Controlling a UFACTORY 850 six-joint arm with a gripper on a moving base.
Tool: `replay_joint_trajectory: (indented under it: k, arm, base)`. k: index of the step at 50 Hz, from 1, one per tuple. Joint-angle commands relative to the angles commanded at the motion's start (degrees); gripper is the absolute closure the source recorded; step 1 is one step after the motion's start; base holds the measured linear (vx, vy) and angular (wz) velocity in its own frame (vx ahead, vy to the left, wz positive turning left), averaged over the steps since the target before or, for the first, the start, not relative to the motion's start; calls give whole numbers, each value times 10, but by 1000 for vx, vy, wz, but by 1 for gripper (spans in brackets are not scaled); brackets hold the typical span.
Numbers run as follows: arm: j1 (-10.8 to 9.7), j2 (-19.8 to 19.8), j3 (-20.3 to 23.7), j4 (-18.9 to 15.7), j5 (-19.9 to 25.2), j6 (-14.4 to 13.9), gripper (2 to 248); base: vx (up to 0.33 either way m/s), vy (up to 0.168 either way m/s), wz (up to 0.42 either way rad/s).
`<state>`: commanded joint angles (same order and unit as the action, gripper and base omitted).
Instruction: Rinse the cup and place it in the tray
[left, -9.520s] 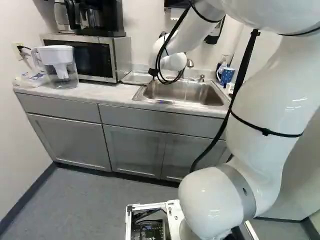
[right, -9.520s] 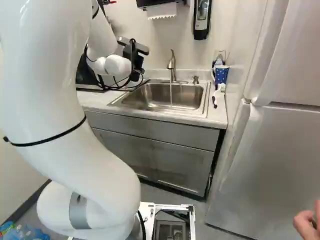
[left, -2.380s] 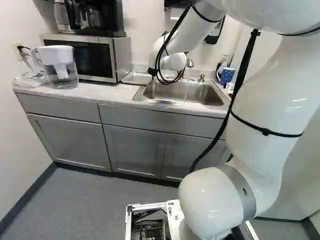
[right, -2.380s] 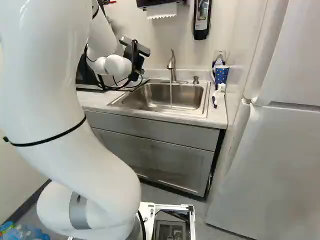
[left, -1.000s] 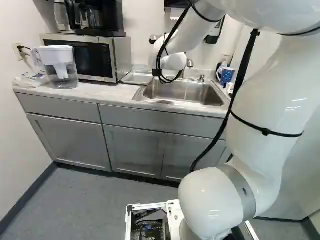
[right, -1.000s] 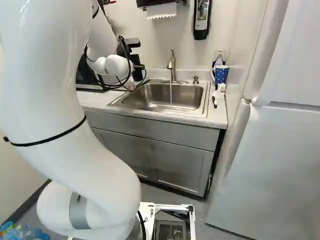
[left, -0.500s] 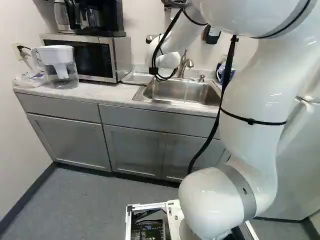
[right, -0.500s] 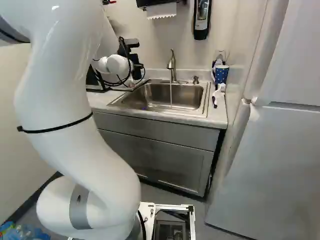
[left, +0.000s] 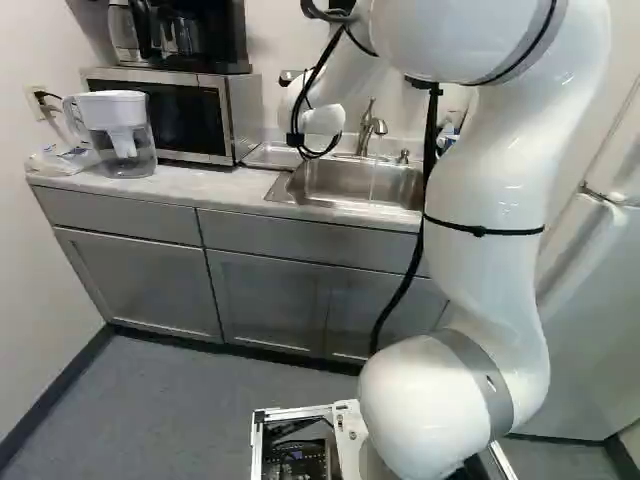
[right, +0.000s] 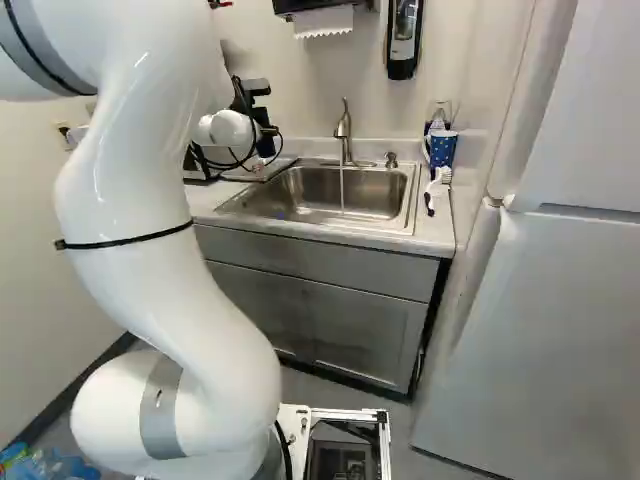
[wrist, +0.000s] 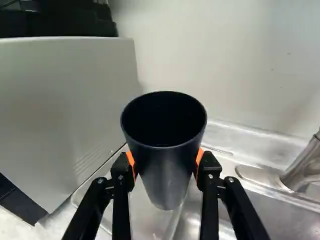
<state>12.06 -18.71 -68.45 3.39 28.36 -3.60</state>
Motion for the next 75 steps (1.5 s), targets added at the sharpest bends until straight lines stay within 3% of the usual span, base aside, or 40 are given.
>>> replay_joint_trajectory:
  k: [23,40,75]
  arm:
    - [23,-71,-59,0,0,0,125]
    - [26,-120,-99,0,0,0,125]
    - [26,-125,-101,0,-10,0,125]
  base:
    - [0,0,0]
    - [0,0,0]
    - [0,0,0]
